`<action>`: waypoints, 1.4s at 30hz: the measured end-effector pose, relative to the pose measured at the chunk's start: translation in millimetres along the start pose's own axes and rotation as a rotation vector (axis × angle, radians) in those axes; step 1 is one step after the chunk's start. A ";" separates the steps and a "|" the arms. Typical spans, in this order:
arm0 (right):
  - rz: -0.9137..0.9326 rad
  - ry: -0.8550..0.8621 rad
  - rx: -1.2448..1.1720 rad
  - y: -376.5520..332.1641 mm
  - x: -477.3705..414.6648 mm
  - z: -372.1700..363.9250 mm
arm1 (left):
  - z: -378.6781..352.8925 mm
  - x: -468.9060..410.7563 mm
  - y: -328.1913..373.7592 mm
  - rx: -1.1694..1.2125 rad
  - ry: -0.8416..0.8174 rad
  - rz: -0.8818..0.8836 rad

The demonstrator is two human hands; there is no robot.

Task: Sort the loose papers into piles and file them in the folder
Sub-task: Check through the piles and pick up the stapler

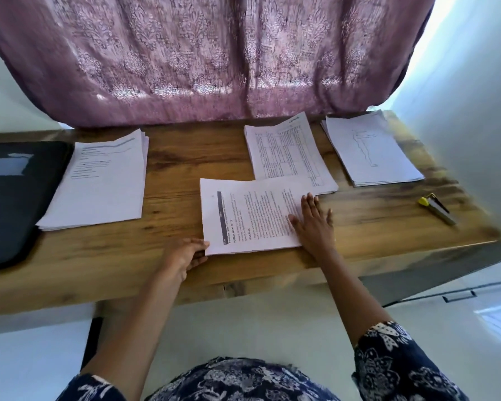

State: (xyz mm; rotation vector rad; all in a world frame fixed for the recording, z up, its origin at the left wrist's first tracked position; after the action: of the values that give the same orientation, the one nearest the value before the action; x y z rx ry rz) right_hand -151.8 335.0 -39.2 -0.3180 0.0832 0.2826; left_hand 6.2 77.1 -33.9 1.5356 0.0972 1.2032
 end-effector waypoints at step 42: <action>-0.533 -0.752 -1.141 64.2 69.6 49.8 | -121.7 93.7 -29.6 0.247 0.190 -0.082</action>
State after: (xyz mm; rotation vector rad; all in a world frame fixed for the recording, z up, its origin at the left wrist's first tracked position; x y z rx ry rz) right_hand -101.8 427.6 -19.7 -1.3137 -0.9295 -0.1295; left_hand -20.5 230.2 -16.8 1.6079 0.4439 1.3060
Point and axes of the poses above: each hand's wrist, its own x-axis away from the middle knuckle, its own z-axis out of the back of the hand, y = z × x, the point moved 4 cm from there along -x, towards the middle knuckle, and after that the axes turned 11 degrees about y, right-handed, at the moved point
